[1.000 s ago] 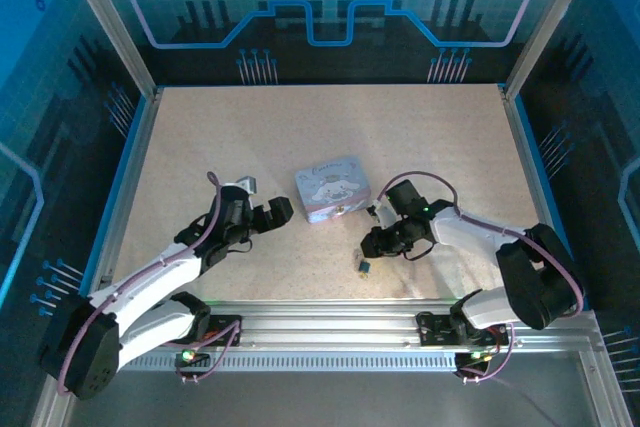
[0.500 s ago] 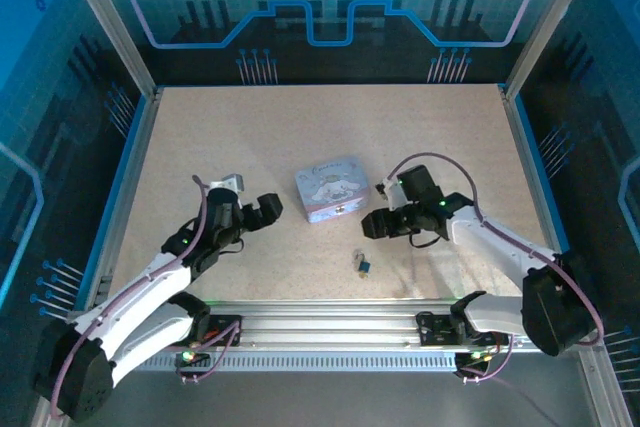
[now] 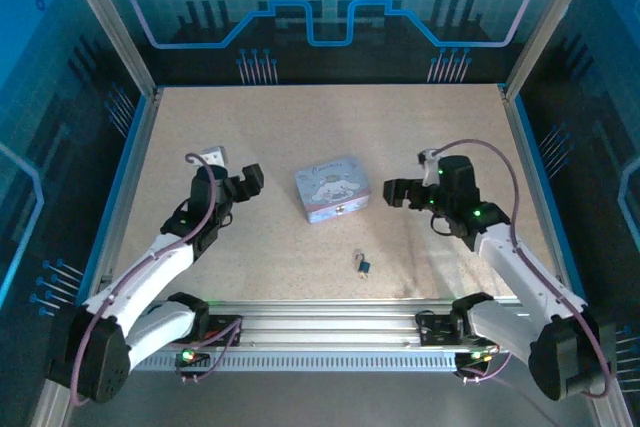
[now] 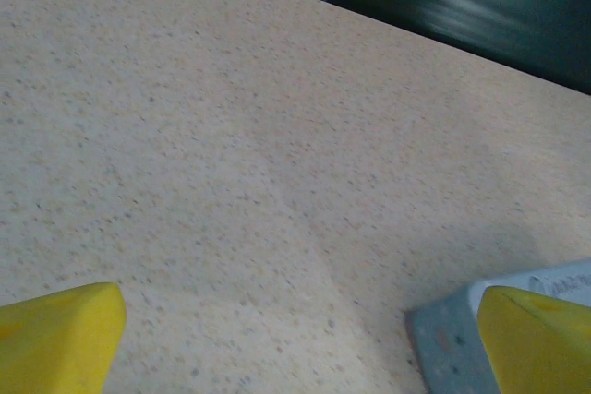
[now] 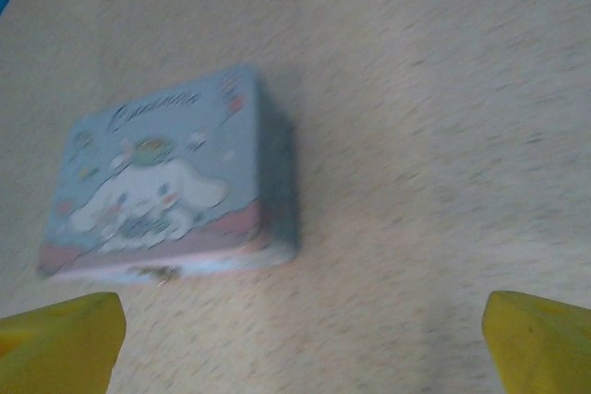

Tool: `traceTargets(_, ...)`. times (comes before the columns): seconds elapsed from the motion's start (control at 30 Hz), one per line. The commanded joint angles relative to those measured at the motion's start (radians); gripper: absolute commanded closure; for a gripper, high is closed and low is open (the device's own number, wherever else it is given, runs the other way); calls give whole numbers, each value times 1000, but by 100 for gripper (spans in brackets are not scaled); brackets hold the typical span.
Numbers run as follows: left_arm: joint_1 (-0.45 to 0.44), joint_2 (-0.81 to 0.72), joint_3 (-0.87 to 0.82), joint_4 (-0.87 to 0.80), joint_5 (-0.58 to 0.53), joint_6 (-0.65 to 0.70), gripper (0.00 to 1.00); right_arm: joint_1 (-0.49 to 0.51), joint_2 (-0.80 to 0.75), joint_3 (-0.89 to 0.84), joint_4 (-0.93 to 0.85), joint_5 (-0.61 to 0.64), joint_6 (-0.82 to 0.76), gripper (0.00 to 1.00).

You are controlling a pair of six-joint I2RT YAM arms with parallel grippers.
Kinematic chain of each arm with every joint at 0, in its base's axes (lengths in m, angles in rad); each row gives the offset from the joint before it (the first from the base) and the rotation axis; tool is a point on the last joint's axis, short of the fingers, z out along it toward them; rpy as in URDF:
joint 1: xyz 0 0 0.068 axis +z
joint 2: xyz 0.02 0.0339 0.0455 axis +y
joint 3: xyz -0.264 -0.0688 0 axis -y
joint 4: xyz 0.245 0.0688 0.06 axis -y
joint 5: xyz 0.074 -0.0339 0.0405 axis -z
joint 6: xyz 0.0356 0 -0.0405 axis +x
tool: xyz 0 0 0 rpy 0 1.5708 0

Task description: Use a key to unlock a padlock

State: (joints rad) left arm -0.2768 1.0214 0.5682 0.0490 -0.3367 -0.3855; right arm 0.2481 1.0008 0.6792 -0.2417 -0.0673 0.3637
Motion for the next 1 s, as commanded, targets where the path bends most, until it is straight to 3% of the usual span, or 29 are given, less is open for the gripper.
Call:
traceTargets(0.0,53,43,21,139,-27,86,1,-63,-32,-46,92,102,-49,0)
traceTargets(0.27,108,121,-46,320,-56,168,1,-141,-57,-187,372,169,-209,0)
traceTargets(0.43,123,152,-135,514,-43,233,1,-223,10,-257,574,174,-178,0)
traceTargets(0.77,153,213,-139,521,-1,309,1,-266,192,-334,959,178,-258,0)
traceTargets(0.97,184,241,-137,540,26,348,1,-271,202,-327,959,97,-287,0)
